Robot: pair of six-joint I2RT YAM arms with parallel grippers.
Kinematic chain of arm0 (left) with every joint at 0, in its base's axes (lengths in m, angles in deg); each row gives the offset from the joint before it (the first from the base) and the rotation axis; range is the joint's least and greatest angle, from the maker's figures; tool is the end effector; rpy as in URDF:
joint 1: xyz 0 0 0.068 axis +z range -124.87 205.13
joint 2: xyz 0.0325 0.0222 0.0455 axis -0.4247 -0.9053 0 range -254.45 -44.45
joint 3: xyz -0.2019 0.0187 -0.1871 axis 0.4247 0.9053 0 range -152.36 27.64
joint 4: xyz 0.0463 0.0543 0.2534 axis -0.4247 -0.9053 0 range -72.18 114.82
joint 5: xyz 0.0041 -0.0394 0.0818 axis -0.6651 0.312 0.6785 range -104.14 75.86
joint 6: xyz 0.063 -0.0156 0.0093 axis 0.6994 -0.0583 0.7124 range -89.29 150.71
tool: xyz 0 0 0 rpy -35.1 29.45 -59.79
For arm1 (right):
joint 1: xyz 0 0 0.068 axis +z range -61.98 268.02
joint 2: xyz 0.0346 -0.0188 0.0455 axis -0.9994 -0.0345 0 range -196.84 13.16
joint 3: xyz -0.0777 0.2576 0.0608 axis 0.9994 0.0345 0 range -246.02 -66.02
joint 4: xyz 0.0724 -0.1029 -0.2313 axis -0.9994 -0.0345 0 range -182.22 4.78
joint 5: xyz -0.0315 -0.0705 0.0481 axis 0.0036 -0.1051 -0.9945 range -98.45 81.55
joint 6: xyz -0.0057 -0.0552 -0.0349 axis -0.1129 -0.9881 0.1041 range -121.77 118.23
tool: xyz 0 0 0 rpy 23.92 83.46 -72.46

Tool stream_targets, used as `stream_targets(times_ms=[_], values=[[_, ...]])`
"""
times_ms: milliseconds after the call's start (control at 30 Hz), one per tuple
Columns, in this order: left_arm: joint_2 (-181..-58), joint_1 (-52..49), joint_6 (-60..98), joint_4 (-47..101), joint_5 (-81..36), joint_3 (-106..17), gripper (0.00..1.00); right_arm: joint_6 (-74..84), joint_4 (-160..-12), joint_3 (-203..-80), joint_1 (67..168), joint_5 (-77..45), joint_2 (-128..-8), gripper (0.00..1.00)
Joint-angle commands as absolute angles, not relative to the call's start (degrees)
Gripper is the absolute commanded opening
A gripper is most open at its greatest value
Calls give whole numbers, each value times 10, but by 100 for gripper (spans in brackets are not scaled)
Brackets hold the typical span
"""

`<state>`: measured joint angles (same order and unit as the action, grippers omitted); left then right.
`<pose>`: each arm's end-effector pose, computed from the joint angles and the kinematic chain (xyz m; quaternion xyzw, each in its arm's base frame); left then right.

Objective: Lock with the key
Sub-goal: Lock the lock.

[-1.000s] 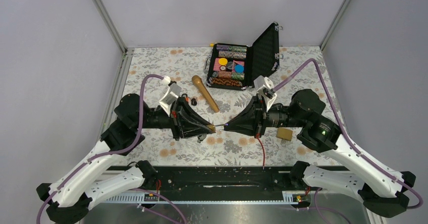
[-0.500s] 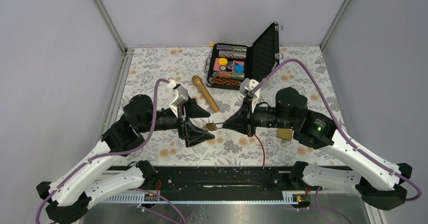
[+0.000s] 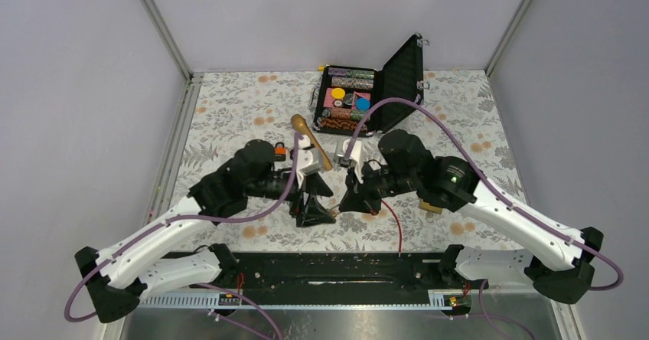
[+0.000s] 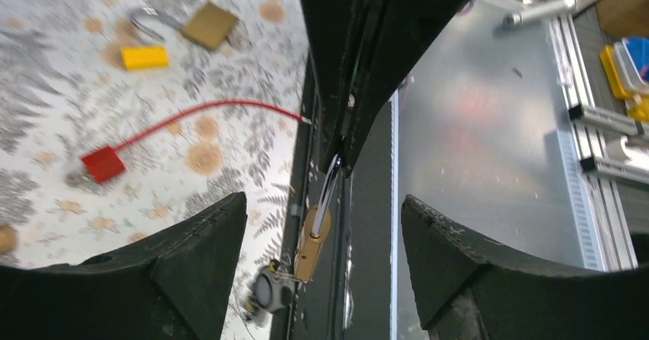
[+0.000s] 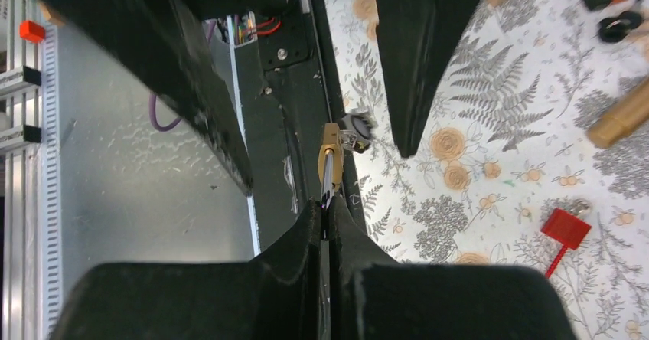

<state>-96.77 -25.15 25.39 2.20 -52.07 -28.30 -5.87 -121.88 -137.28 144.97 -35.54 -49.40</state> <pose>0.1084 -0.1801 0.3631 0.4688 0.6392 -0.4902 0.3624 0.1100 0.2122 0.3911 -0.5271 0.6564 0.4027 0.3593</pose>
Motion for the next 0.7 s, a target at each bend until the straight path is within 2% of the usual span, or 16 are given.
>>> stream_targets(times_ms=[0, 133, 567, 667], values=[[-975, -271, 301, 32, -575, -252, 75, -67, -1203, -1404, 1451, -410, -507, 0], [-977, -273, 318, 31, -575, -234, 74, -61, -1188, -1400, 1451, -429, -513, 0], [-1003, -273, 308, 42, -571, -253, 32, -26, -1179, -1411, 1451, -438, -539, 0], [-1013, -273, 309, 32, -578, -263, 16, -9, -1175, -1413, 1449, -427, -536, 0]])
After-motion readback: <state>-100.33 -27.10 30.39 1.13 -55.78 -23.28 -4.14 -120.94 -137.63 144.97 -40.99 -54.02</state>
